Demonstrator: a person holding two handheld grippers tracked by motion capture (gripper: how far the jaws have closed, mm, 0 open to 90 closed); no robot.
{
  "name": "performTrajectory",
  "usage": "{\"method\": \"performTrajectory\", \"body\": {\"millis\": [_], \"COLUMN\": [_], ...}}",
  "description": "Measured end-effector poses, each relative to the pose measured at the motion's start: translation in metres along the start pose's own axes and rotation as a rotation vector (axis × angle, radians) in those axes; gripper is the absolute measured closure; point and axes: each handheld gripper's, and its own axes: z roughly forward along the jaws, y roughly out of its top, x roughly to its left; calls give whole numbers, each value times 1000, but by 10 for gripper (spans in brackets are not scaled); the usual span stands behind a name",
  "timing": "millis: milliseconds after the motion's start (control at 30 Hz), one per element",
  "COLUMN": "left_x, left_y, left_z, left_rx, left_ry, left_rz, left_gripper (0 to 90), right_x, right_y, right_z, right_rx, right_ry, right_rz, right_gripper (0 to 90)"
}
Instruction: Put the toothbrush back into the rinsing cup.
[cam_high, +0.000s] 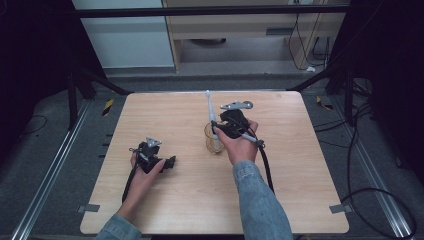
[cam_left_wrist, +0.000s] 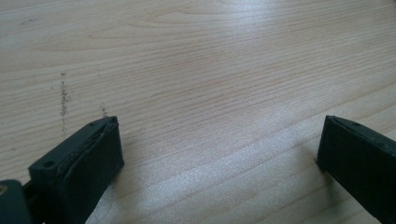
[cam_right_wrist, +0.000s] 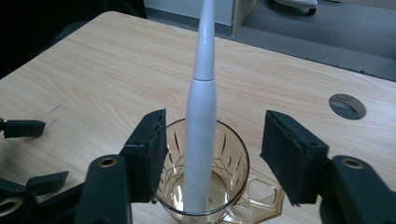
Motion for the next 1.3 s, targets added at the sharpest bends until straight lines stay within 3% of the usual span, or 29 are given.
{"method": "performTrajectory", "body": {"millis": [200,300,800,1300], "left_x": [0,0,0,0], "left_y": [0,0,0,0], "left_z": [0,0,0,0], "left_rx": [0,0,2,2], "left_ry": [0,0,0,1], "left_rz": [0,0,3,1], "left_gripper": [0,0,0,0], "right_x": [-5,-7,-20,-44], "right_y": [-1,-3,-13,-40], "right_z": [0,0,-15,-30], "right_rx": [21,46,3,13], "right_ry": [-12,-32,-50,-94], "right_rz": [36,27,16,14], "right_gripper": [191,121,45,81]}}
